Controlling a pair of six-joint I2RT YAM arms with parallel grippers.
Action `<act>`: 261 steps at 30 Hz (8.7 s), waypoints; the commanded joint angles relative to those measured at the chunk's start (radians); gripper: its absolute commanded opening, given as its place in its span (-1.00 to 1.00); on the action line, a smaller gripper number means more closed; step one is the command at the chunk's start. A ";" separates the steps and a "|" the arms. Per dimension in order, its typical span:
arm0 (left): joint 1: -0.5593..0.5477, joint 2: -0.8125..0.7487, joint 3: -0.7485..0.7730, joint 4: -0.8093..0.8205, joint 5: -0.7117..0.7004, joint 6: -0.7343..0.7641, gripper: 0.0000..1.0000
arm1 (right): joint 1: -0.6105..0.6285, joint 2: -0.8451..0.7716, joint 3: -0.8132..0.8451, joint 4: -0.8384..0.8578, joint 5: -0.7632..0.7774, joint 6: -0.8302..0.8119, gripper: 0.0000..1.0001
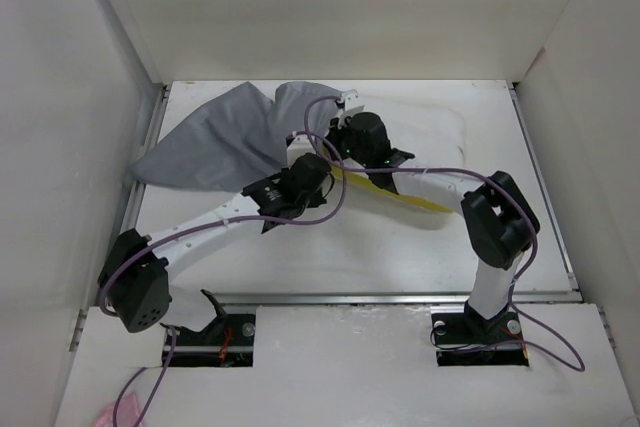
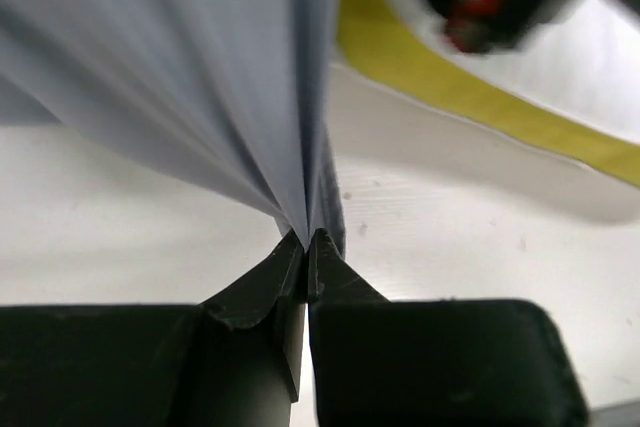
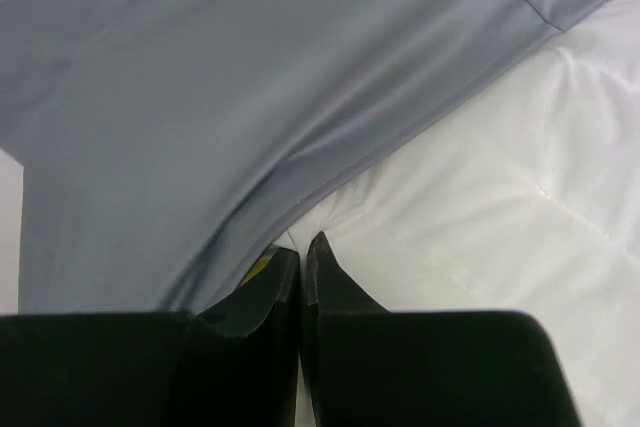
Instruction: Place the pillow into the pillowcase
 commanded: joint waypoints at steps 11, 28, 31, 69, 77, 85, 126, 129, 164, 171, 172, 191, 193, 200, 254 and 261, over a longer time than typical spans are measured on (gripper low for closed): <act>-0.063 0.031 0.091 0.178 0.484 0.078 -0.68 | 0.112 0.046 -0.070 0.461 0.249 0.404 -0.94; 0.097 0.053 0.288 -0.098 0.086 0.077 0.87 | -0.166 -0.216 -0.220 0.199 -0.063 0.179 0.83; 0.148 0.216 0.402 -0.144 0.040 0.115 0.75 | -0.215 -0.155 -0.089 0.006 -0.042 0.061 0.83; 0.075 0.689 1.145 -0.264 0.424 0.394 -1.00 | -0.279 -0.071 -0.186 0.639 -0.676 0.350 -1.00; -0.020 0.565 1.008 -0.184 0.525 0.404 -1.00 | -0.313 -0.009 -0.383 1.310 -0.647 0.738 -1.00; 0.022 0.560 1.153 -0.158 0.566 0.433 -1.00 | -0.325 -0.161 -0.560 1.401 -0.552 0.737 -1.00; 0.065 0.108 0.383 -0.069 0.361 0.207 1.00 | -0.345 -0.468 -0.309 -0.165 0.241 0.289 0.95; 0.065 -0.007 0.122 -0.009 0.393 0.117 1.00 | -0.345 -0.456 -0.283 -0.255 0.255 0.280 0.95; 0.308 0.163 0.099 0.207 0.505 0.424 1.00 | -0.143 -0.352 -0.190 -0.726 0.169 -0.210 1.00; 0.233 0.210 0.011 0.313 0.493 0.347 0.97 | -0.155 -0.129 -0.120 -0.752 0.217 -0.151 0.95; 0.233 0.222 0.025 0.342 0.481 0.335 0.94 | -0.155 -0.118 -0.110 -0.752 0.202 -0.151 0.77; 0.147 0.425 0.108 0.500 0.251 0.356 0.30 | -0.184 -0.253 -0.087 -0.587 -0.122 -0.155 -1.00; 0.147 0.425 0.118 0.487 0.199 0.335 0.17 | -0.184 -0.264 -0.078 -0.587 -0.131 -0.154 -1.00; 0.147 0.500 0.213 0.450 0.145 0.335 -0.02 | -0.184 -0.304 -0.078 -0.587 -0.171 -0.154 -1.00; -0.074 -0.073 0.134 0.111 0.701 0.335 -1.00 | 0.003 -0.151 -0.335 0.946 0.240 0.329 -1.00; -0.074 -0.001 0.144 0.131 0.775 0.298 -1.00 | 0.075 -0.103 -0.314 0.874 0.283 0.350 -0.94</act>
